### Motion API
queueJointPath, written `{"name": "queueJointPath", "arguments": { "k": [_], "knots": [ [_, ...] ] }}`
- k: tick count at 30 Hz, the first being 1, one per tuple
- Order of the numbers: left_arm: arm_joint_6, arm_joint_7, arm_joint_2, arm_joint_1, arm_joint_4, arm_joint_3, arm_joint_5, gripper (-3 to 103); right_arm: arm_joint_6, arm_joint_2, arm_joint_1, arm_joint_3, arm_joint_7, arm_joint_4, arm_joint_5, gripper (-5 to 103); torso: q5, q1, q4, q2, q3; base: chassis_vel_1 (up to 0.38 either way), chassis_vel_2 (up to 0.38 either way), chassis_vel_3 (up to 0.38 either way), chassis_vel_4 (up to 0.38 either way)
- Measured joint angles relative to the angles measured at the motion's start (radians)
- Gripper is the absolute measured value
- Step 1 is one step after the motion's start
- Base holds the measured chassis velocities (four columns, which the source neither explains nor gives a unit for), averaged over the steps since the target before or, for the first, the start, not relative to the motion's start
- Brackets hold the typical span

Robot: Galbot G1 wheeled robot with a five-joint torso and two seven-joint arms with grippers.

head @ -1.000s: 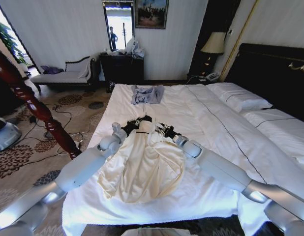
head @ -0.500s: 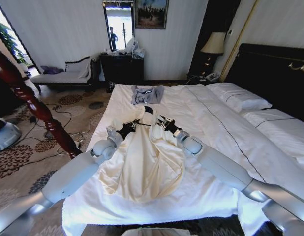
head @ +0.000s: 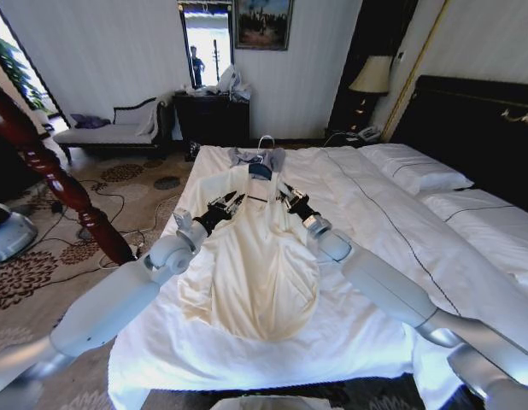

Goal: Pick up the clothes from the bed and hang them on the clothes hanger.

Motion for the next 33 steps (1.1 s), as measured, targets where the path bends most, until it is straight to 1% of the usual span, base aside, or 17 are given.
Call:
{"name": "queueJointPath", "arguments": {
  "k": [3, 4, 5, 6, 9, 10, 11, 13, 14, 19, 21, 23, 26, 27, 30, 32, 33],
  "knots": [
    [0.005, -0.011, 0.016, 0.011, -0.045, -0.027, -0.014, 67, 0.007, 0.013, 0.002, 0.008, 0.032, 0.003, -0.035, 19, 0.0, 0.0, 0.0001, 0.0, 0.0, 0.0, 0.0, 0.0, 0.0],
    [0.008, -0.015, 0.026, 0.016, -0.061, -0.041, -0.02, 67, 0.012, 0.018, 0.002, 0.013, 0.043, 0.002, -0.056, 19, 0.0001, 0.0, 0.0001, 0.0, 0.0, 0.0, 0.0, 0.0, 0.0],
    [0.012, -0.018, 0.039, 0.024, -0.078, -0.057, -0.027, 72, 0.018, 0.022, 0.003, 0.019, 0.053, 0.001, -0.079, 19, 0.0001, 0.0, 0.0, 0.0, 0.0, 0.0, 0.0, 0.0, 0.0],
    [0.012, -0.018, 0.039, 0.024, -0.078, -0.057, -0.027, 72, 0.018, 0.022, 0.003, 0.019, 0.053, 0.001, -0.079, 19, 0.0001, 0.0, 0.0, 0.0, 0.0, 0.0, 0.0, 0.0, 0.0],
    [0.022, -0.023, 0.088, 0.059, -0.14, -0.117, -0.049, 89, 0.045, 0.03, 0.011, 0.038, 0.082, -0.003, -0.173, 19, 0.0, 0.0, 0.0002, 0.0, 0.0, 0.0, 0.0, 0.0, 0.0],
    [0.025, -0.024, 0.107, 0.072, -0.163, -0.135, -0.06, 89, 0.057, 0.03, 0.015, 0.044, 0.09, -0.003, -0.202, 19, 0.0, 0.0, 0.0005, 0.0, 0.0, 0.0, 0.0, 0.0, 0.0],
    [0.025, -0.024, 0.107, 0.072, -0.163, -0.135, -0.06, 89, 0.057, 0.03, 0.015, 0.044, 0.09, -0.003, -0.202, 19, 0.0, 0.0, 0.0005, 0.0, 0.0, 0.0, 0.0, 0.0, 0.0],
    [0.029, -0.036, 0.14, 0.089, -0.207, -0.165, -0.084, 97, 0.078, 0.029, 0.024, 0.058, 0.101, -0.001, -0.248, 19, -0.0001, 0.0, 0.0006, 0.0, 0.0, 0.0, 0.0, 0.0, 0.0],
    [0.031, -0.045, 0.157, 0.096, -0.232, -0.185, -0.1, 99, 0.087, 0.026, 0.029, 0.066, 0.106, 0.004, -0.265, 19, -0.0001, 0.0, 0.0002, 0.0, 0.0, 0.0, 0.0, 0.0, 0.0],
    [0.034, -0.081, 0.205, 0.099, -0.292, -0.241, -0.149, 100, 0.097, 0.006, 0.045, 0.089, 0.11, 0.037, -0.288, 19, 0.0, 0.0, 0.0001, 0.0, 0.0, 0.0, 0.0, 0.0, 0.0],
    [0.034, -0.089, 0.243, 0.089, -0.312, -0.267, -0.166, 100, 0.097, -0.013, 0.048, 0.102, 0.112, 0.058, -0.278, 19, -0.0001, 0.0, 0.0, 0.0, 0.0, 0.0, 0.0, 0.0, 0.0],
    [0.033, -0.09, 0.259, 0.085, -0.318, -0.276, -0.171, 100, 0.097, -0.018, 0.051, 0.106, 0.114, 0.064, -0.273, 19, 0.0, 0.0, -0.0001, 0.0, 0.0, 0.0, 0.0, 0.0, 0.0],
    [0.03, -0.1, 0.323, 0.067, -0.343, -0.325, -0.22, 100, 0.097, -0.027, 0.077, 0.111, 0.124, 0.08, -0.248, 19, 0.0003, 0.0, -0.0002, 0.0, 0.0, 0.0, 0.0, 0.0, 0.0],
    [0.03, -0.1, 0.323, 0.067, -0.343, -0.325, -0.22, 100, 0.097, -0.027, 0.077, 0.111, 0.124, 0.08, -0.248, 19, 0.0003, 0.0, -0.0002, 0.0, 0.0, 0.0, 0.0, 0.0, 0.0],
    [0.031, -0.104, 0.38, 0.051, -0.361, -0.391, -0.281, 100, 0.098, -0.031, 0.12, 0.101, 0.135, 0.092, -0.219, 19, -0.0002, 0.0, 0.0003, 0.0, 0.0, 0.0, 0.0, 0.0, 0.0],
    [0.038, -0.103, 0.426, 0.042, -0.367, -0.461, -0.341, 100, 0.099, -0.034, 0.143, 0.093, 0.142, 0.104, -0.189, 19, -0.0001, 0.0, 0.0003, 0.0, 0.0, 0.0, 0.0, 0.0, 0.0],
    [0.038, -0.103, 0.426, 0.042, -0.367, -0.461, -0.341, 100, 0.099, -0.034, 0.143, 0.093, 0.142, 0.104, -0.189, 19, -0.0001, 0.0, 0.0003, 0.0, 0.0, 0.0, 0.0, 0.0, 0.0]
  ]
}}
